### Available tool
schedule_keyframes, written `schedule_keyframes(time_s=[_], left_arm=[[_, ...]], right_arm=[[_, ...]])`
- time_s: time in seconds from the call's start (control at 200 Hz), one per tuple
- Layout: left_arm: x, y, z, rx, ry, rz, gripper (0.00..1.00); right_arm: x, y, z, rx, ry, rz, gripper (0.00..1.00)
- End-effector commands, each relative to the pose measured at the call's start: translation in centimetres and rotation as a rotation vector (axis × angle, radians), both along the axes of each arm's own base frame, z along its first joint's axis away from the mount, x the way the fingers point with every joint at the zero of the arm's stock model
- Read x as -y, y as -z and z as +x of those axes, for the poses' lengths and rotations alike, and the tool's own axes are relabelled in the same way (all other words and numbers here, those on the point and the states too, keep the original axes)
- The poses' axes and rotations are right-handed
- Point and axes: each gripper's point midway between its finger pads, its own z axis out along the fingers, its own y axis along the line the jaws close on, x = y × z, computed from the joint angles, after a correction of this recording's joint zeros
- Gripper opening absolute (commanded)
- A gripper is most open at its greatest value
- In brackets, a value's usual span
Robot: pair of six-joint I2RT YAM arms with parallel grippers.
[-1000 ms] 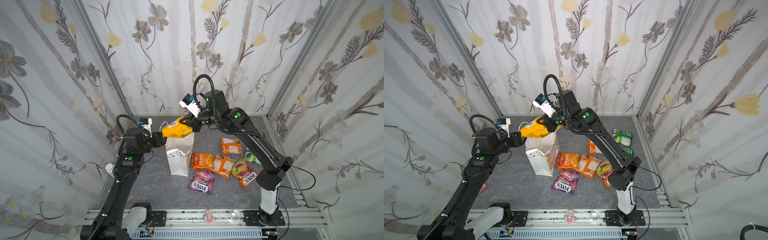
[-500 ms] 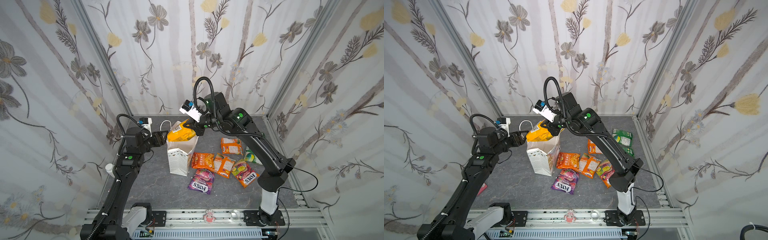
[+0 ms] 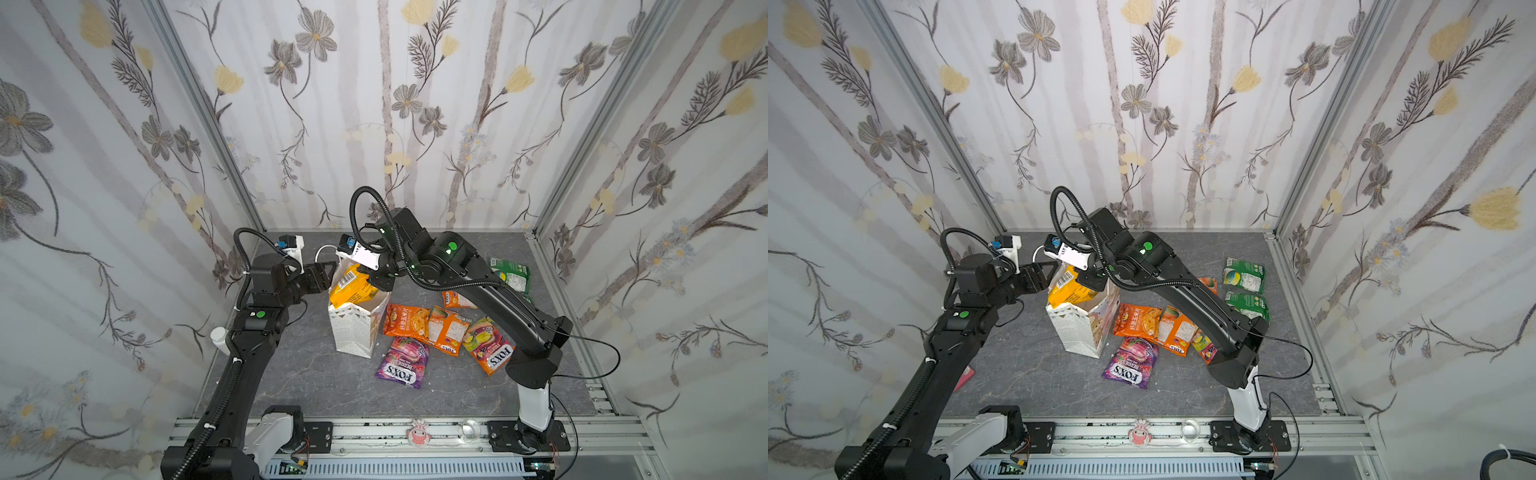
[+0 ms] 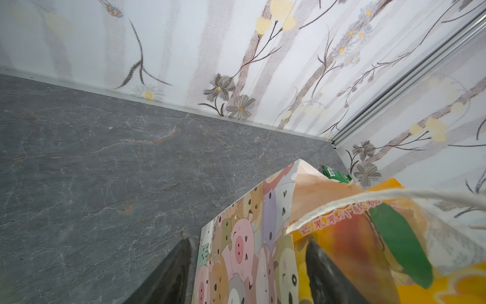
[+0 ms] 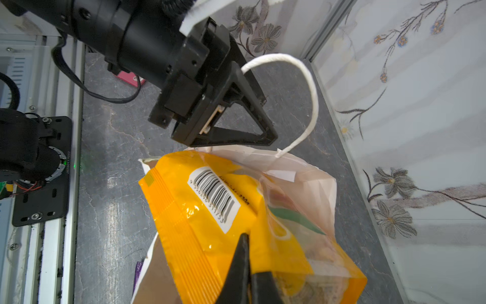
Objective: Place the snacks into the paper bag
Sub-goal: 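Lower the yellow gummy bag into the paper bag with the right gripper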
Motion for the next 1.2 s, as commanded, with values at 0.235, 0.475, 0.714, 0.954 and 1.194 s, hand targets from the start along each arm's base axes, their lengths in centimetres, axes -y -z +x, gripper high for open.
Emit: schedule_keyframes(time_s=[0.235,0.475,0.714,0.954,1.194], left_arm=[[0.0,-0.5,0.2,0.016,0.001,0.008,0.68],[-0.1,-0.6,0.2,0.017,0.000,0.009,0.68],[-0.1,-0.6,0.2,0.017,-0.001,0.010,0.68],[-0.2,-0.3,0.2,0.007,-0.007,0.016,0.68],[-0.3,-0.3,0.3,0.004,-0.012,0.018,0.68]], right_arm=[[0.5,-3.9,3.6,0.141,0.165,0.100,0.00],[0.7,-5.8,4.1,0.138,0.182,0.184,0.00],[1.3,-4.5,5.1,0.202,0.208,0.089,0.00],[1.2,-3.0,5.6,0.252,0.237,0.007,0.00],[0.2,-1.1,5.2,0.253,0.215,-0.054,0.00]])
